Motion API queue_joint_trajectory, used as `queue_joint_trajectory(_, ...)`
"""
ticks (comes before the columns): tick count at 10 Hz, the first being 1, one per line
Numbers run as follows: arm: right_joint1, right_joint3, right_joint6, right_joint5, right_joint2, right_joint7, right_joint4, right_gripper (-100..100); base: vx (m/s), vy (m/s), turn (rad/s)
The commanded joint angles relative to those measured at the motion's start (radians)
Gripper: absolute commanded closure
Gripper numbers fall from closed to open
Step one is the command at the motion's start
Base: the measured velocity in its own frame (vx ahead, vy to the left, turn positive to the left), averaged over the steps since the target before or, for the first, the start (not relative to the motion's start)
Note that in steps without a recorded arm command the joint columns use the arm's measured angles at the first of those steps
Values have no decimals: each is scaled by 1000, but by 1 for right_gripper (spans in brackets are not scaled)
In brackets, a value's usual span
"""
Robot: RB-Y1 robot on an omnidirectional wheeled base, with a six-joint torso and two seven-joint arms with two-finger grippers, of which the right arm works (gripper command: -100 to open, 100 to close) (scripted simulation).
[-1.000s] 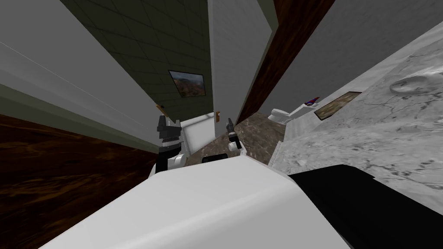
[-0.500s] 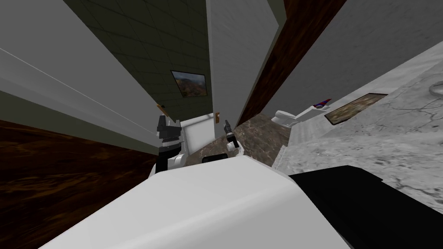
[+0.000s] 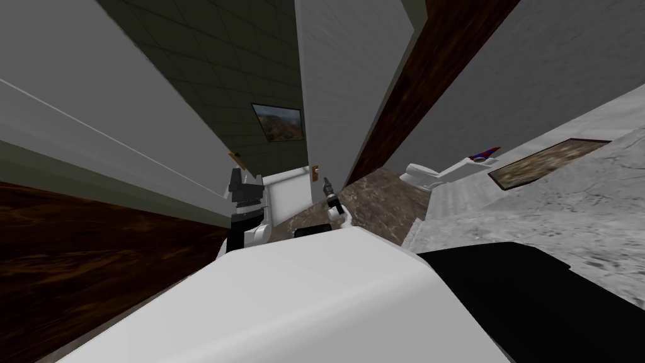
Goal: Push the door open
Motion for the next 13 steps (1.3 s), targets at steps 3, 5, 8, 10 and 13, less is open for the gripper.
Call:
queue_joint_trajectory(3,-42,27,19,3,0,-17,87,-100,69,-135,108)
queue_joint_trajectory(5,-59,37,24,5,3,-23,121,-100,84,-151,84)
queue_joint_trajectory(8,-87,54,34,8,9,-32,181,-100,50,-111,68)
queue_joint_trajectory(10,-103,64,40,10,13,-37,215,-100,69,-138,92)
queue_joint_trajectory(13,-120,75,46,12,19,-43,251,-100,32,-87,44)
